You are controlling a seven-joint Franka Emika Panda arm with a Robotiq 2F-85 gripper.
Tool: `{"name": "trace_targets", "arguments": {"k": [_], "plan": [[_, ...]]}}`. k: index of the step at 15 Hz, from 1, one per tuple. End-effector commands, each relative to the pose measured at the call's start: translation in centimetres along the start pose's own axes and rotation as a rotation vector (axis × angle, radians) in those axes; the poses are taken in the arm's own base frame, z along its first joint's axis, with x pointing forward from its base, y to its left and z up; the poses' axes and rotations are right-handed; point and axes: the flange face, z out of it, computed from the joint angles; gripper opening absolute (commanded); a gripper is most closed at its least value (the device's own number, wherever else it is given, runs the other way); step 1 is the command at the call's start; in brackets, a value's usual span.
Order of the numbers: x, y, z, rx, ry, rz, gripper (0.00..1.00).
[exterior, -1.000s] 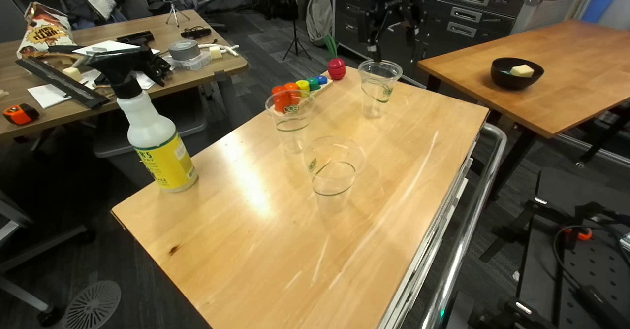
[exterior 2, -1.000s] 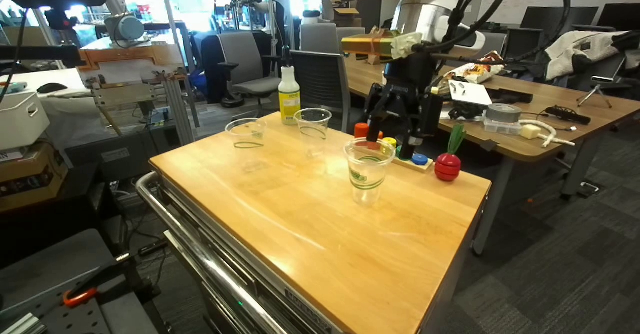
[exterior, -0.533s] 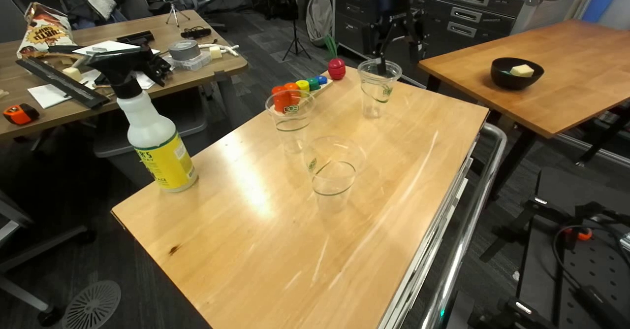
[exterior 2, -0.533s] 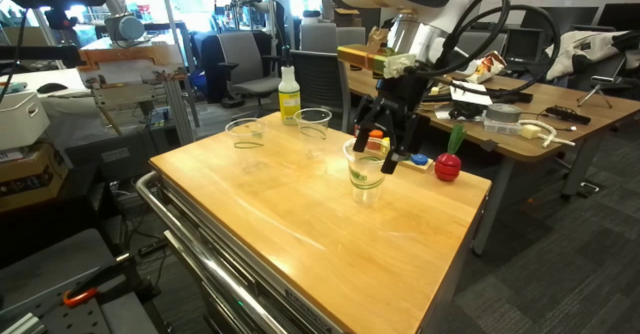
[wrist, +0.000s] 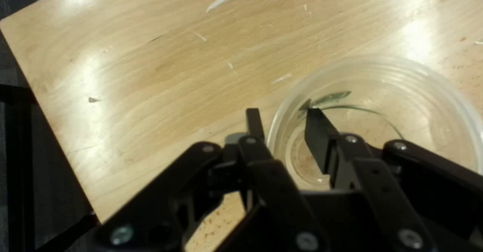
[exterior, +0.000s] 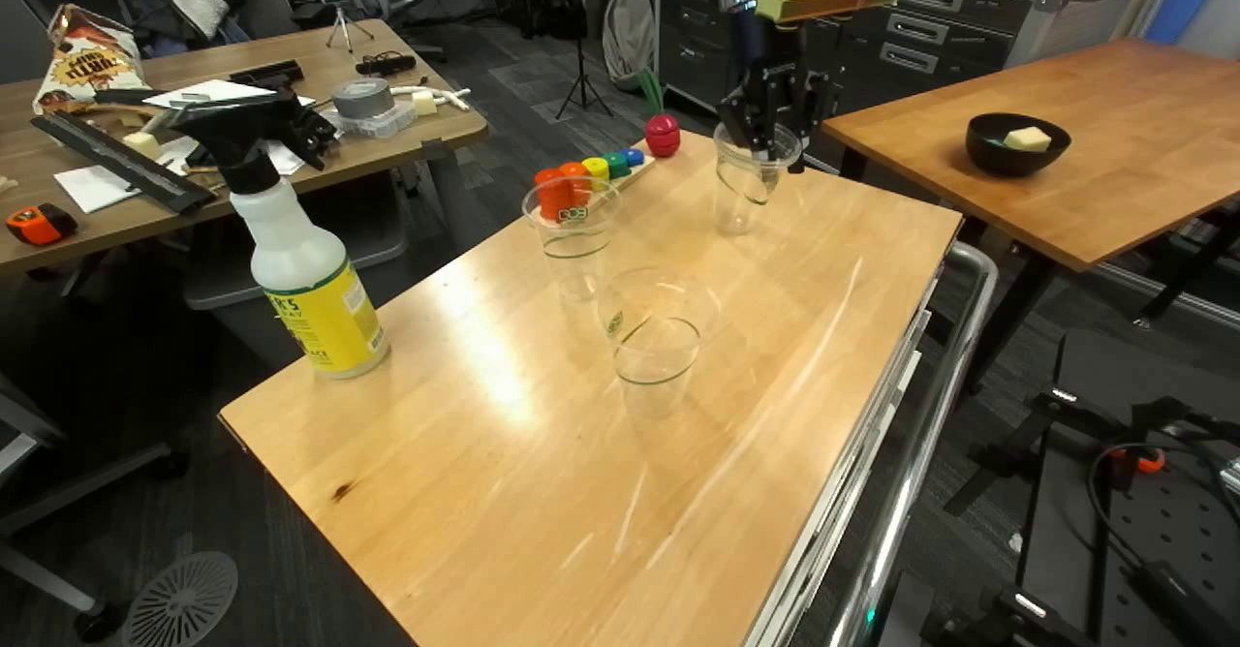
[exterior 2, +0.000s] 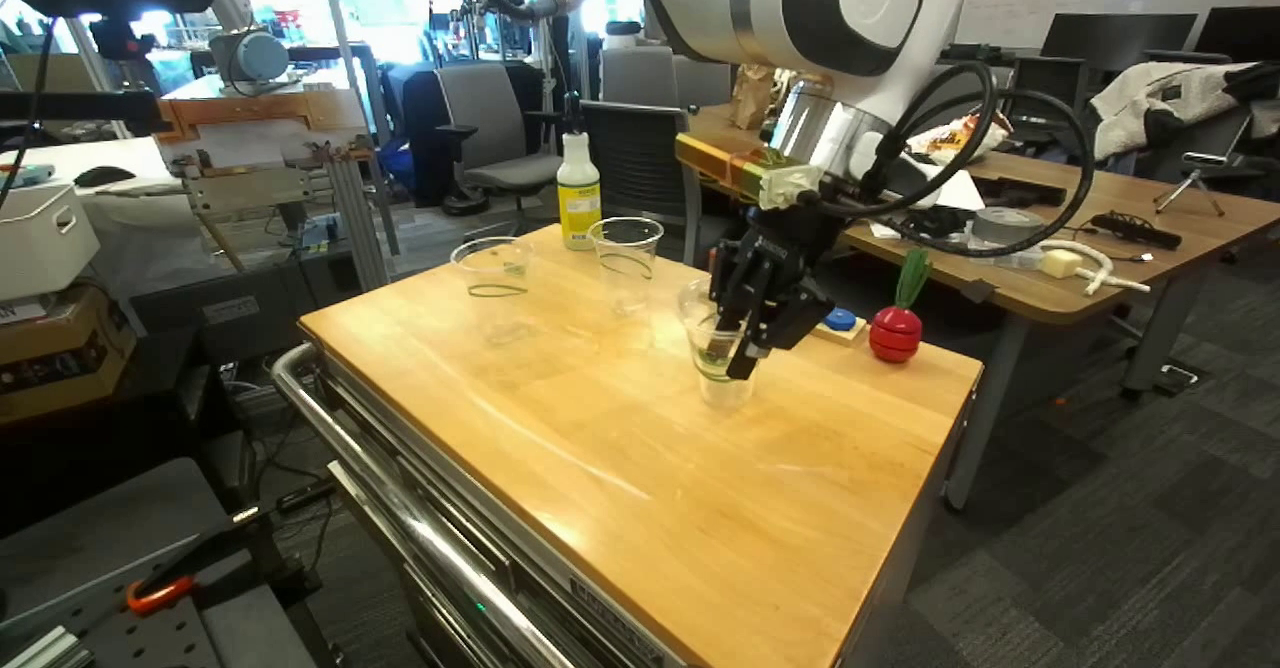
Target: Stack the four clear cups together
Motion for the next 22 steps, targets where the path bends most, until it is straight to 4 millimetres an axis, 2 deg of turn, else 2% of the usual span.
{"name": "trace_targets", "arguments": {"k": [1,2,6,9,11,14,16,19,22], "plan": [[0.1,0.0,-0.2,0.010,0.021,-0.003,0.07],[-0.2,-0.1,-0.8,0.005,0.031,-0.009,0.01],[-1.7,-0.2,-3.9,-0.015,0.086,-0.024,0.02],[-4.4,-0.7,-7.9,-0.022,0.100,-0.013,0.02],[-6.9,-1.8,-11.5,-0.038,0.134,-0.009,0.02],[-11.3,-4.7,-16.3,-0.032,0.161,-0.087,0.02],[-14.0,-7.7,-18.1,-0.015,0.149,-0.161,0.02],[-15.4,-12.6,-18.7,-0.012,0.176,-0.238,0.02],[-15.0,-16.6,-17.0,-0.028,0.175,-0.281,0.02]]}}
